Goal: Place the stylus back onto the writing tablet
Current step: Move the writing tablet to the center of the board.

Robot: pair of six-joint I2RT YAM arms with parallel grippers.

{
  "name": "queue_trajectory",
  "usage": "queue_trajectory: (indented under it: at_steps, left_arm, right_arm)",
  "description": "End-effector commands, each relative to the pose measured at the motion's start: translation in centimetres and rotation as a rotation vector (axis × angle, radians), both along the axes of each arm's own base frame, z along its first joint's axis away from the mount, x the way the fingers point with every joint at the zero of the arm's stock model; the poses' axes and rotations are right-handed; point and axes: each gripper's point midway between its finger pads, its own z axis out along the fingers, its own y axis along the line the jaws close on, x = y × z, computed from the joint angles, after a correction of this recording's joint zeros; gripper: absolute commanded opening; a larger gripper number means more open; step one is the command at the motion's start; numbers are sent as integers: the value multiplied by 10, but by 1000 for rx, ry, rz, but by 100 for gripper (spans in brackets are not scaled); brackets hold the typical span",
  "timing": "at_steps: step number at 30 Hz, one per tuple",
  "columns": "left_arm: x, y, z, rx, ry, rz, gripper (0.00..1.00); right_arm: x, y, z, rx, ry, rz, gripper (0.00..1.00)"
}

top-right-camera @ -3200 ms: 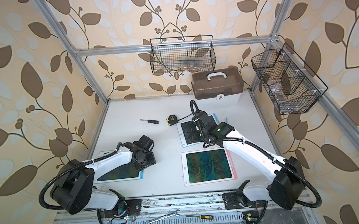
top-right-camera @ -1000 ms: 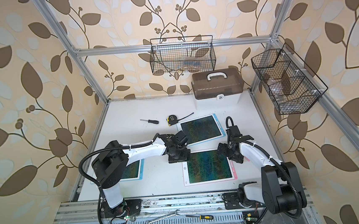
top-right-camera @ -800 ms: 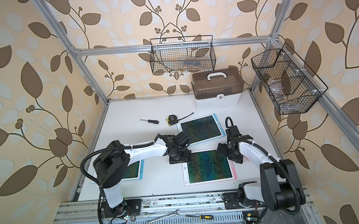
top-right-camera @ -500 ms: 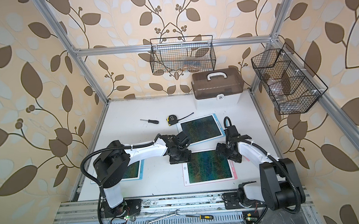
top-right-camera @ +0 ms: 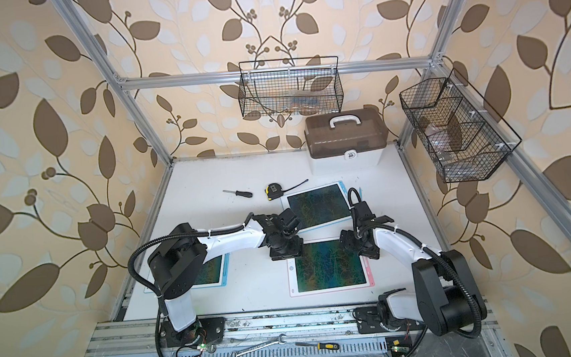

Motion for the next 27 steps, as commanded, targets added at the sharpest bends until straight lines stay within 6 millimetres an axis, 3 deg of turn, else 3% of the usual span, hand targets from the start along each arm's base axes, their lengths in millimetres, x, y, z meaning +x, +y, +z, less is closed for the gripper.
queue_trajectory:
  at_steps: [1, 27]
  left_arm:
    - [-1, 11, -15, 16, 22, 16, 70]
    - [13, 98, -21, 97, 34, 226, 66]
  right_arm:
    - [-10, 28, -5, 90, 71, 35, 93]
    - [18, 143, -3, 133, 29, 299, 92]
